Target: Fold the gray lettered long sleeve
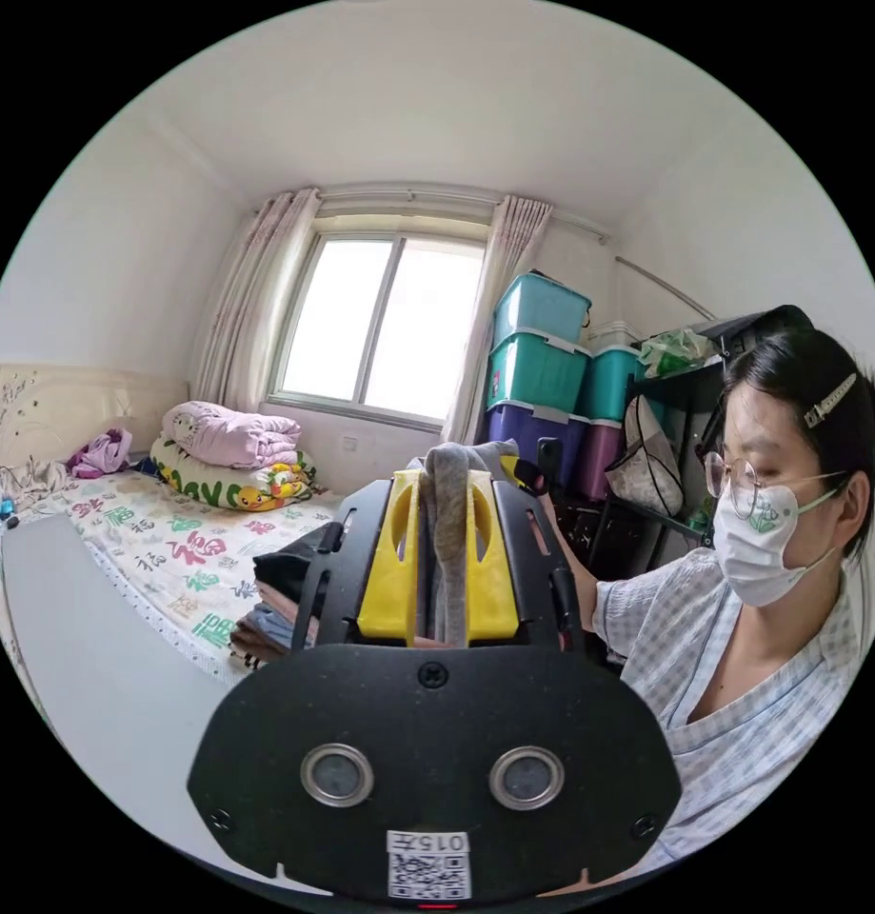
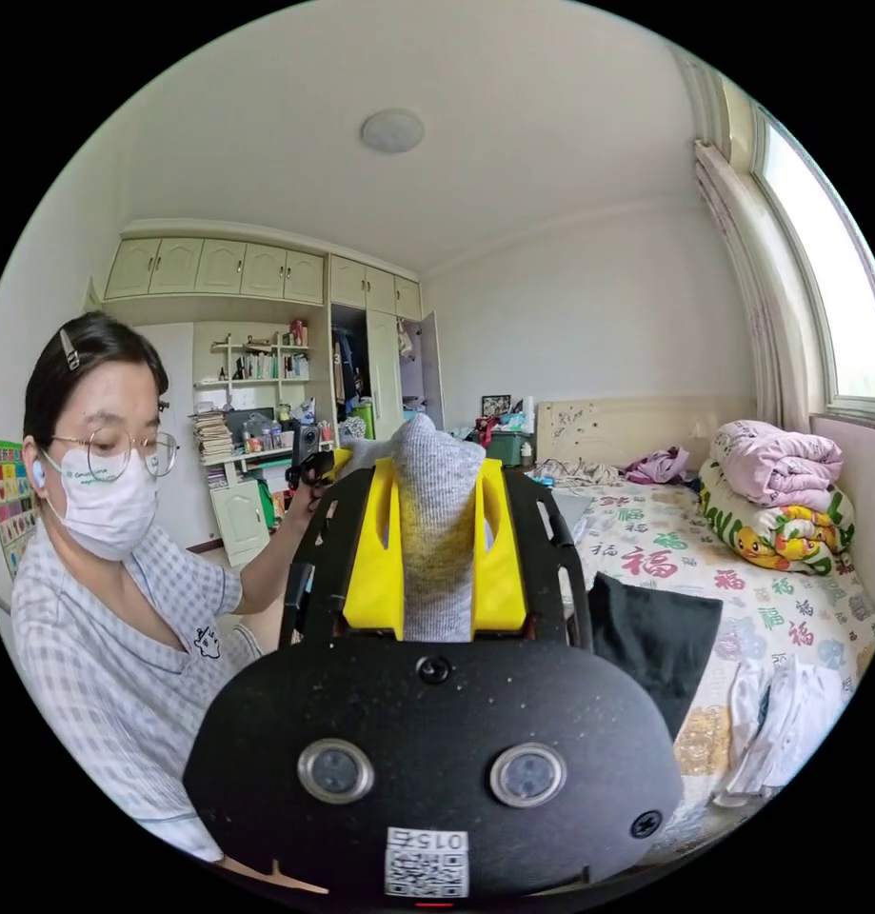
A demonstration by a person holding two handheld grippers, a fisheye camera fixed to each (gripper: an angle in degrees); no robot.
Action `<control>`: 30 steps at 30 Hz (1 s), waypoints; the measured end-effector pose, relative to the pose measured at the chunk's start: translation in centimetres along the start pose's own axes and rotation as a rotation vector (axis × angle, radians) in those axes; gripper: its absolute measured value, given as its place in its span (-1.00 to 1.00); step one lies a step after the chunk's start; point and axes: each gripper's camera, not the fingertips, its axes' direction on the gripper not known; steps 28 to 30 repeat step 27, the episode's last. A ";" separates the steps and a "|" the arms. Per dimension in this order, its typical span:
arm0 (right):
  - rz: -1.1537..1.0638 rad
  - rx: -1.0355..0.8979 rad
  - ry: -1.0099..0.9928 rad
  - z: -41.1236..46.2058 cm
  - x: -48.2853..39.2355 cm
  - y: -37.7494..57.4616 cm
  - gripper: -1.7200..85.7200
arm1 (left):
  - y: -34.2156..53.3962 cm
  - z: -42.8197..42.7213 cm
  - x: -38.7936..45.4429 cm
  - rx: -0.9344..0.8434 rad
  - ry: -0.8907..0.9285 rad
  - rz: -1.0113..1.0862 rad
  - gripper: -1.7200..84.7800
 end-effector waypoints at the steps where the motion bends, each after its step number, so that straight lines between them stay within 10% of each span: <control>1: 0.014 -0.008 0.020 -0.1 1.4 -0.7 -0.70 | -0.5 2.3 -0.9 0.002 0.022 -0.018 -0.79; 12: 0.471 -0.447 0.534 25.3 33.4 5.3 -0.70 | 6.8 24.5 -21.3 -0.269 -0.506 -0.368 -0.81; 17: 0.443 -0.603 0.412 35.7 36.9 16.3 -0.77 | 12.3 27.9 -21.3 -0.212 -0.309 -0.408 -0.82; 22: 0.400 -0.439 0.380 35.2 36.6 18.6 -0.80 | 16.1 36.9 -19.2 -0.483 -0.291 -0.274 -0.82; 30: 0.337 -0.578 0.892 29.7 41.3 25.5 -0.75 | 18.9 38.3 -18.5 -0.467 -0.379 -0.214 -0.82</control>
